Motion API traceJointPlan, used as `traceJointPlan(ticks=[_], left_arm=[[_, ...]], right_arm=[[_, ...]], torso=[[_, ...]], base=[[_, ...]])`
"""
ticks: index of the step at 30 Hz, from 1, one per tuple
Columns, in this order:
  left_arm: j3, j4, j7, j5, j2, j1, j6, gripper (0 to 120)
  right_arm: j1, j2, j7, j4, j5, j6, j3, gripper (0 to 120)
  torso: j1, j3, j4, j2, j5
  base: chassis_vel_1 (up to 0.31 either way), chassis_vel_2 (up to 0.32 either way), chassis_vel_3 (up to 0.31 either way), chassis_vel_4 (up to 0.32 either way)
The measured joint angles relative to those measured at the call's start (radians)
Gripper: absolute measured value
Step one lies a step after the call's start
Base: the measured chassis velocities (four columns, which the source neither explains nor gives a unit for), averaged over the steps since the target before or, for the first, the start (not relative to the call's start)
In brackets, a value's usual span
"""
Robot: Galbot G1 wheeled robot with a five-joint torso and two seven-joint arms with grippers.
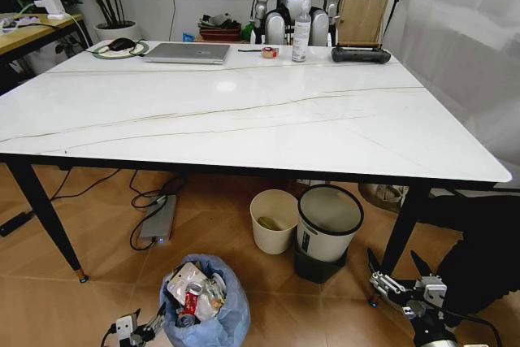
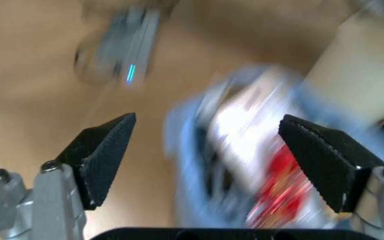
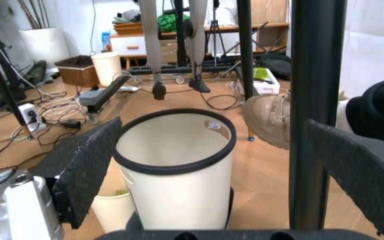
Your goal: Pick up the trash bin and place the trash from the table into it.
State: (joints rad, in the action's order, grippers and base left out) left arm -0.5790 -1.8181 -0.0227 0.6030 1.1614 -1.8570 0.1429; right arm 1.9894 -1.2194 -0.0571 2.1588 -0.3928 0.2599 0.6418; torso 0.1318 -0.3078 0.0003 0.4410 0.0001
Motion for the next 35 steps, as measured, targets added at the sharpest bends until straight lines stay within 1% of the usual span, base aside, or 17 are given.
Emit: traceJointPlan(ticks=[2, 3, 4, 5, 6, 8, 10, 35], left_arm=[[-0.033, -0.07, 0.024, -0.065, 0.001, -0.027, 0.053, 96], [-0.058, -0.112, 0.042, -0.114, 0.005, -0.037, 0.1, 99], [-0.075, -0.147, 0.053, -0.14, 0.01, -0.042, 0.132, 100], [-0.081, -0.165, 0.057, -0.147, 0.013, -0.045, 0.142, 100], [-0.091, -0.203, 0.065, -0.156, 0.017, -0.05, 0.159, 100], [-0.093, -0.21, 0.066, -0.158, 0.018, -0.051, 0.161, 100], [-0.095, -0.219, 0.068, -0.159, 0.019, -0.052, 0.164, 100], [-0.092, -0.209, 0.068, -0.154, 0.02, -0.047, 0.159, 100]], right_arm=[[0.0, 0.0, 0.0, 0.0, 0.0, 0.0, 0.0, 100], [0.0, 0.0, 0.0, 0.0, 0.0, 0.0, 0.0, 100], [0.0, 0.0, 0.0, 0.0, 0.0, 0.0, 0.0, 100], [0.0, 0.0, 0.0, 0.0, 0.0, 0.0, 0.0, 100], [0.0, 0.0, 0.0, 0.0, 0.0, 0.0, 0.0, 100], [0.0, 0.0, 0.0, 0.0, 0.0, 0.0, 0.0, 100], [0.0, 0.0, 0.0, 0.0, 0.0, 0.0, 0.0, 100], [0.0, 0.0, 0.0, 0.0, 0.0, 0.0, 0.0, 100]], torso=[[0.0, 0.0, 0.0, 0.0, 0.0], [0.0, 0.0, -0.0001, 0.0, 0.0002], [0.0, 0.0, -0.0001, 0.0, 0.0001], [0.0, 0.0, -0.0001, 0.0, 0.0], [0.0, 0.0, -0.0002, 0.0, 0.0002], [0.0, 0.0, -0.0002, 0.0, 0.0003], [0.0, 0.0, -0.0002, 0.0, -0.0004], [0.0, 0.0, -0.0001, 0.0, -0.0001]], base=[[0.0, 0.0, 0.0, 0.0], [0.0, 0.0, 0.0, 0.0], [0.0, 0.0, 0.0, 0.0], [0.0, 0.0, 0.0, 0.0], [0.0, 0.0, 0.0, 0.0], [0.0, 0.0, 0.0, 0.0], [0.0, 0.0, 0.0, 0.0], [0.0, 0.0, 0.0, 0.0]])
